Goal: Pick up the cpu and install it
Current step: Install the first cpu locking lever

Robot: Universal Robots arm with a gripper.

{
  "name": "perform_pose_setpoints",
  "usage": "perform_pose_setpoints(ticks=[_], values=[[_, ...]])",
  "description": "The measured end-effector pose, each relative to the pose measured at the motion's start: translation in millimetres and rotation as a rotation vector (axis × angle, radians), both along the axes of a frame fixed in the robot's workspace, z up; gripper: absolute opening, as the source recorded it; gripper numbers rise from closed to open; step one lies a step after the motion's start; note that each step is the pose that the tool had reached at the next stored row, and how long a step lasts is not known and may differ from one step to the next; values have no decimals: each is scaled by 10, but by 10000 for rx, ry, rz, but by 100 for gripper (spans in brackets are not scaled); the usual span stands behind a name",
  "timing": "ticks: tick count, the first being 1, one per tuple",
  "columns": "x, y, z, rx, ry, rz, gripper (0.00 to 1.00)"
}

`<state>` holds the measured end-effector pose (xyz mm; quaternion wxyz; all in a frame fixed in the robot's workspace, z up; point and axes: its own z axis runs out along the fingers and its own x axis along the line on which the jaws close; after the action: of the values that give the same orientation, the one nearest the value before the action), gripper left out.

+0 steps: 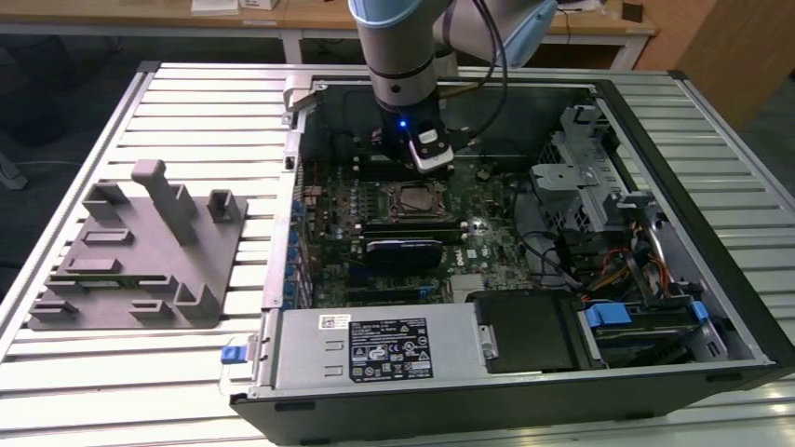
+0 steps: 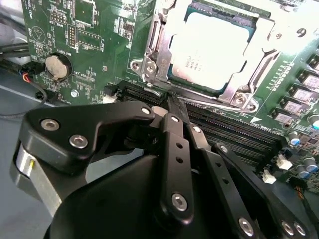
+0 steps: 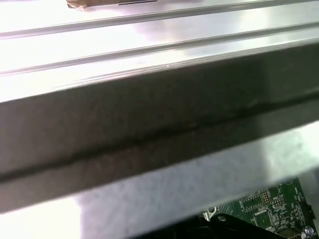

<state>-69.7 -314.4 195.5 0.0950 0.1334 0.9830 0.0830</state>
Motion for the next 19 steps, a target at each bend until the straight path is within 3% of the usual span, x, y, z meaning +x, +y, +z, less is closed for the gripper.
perform_pose_setpoints(ticks=[13,17,19], values=[[3,0,-37,-106,1,-128,11],[4,0,-42,-105,1,-134,11],[5,-1,-44,-60,1,-132,11]])
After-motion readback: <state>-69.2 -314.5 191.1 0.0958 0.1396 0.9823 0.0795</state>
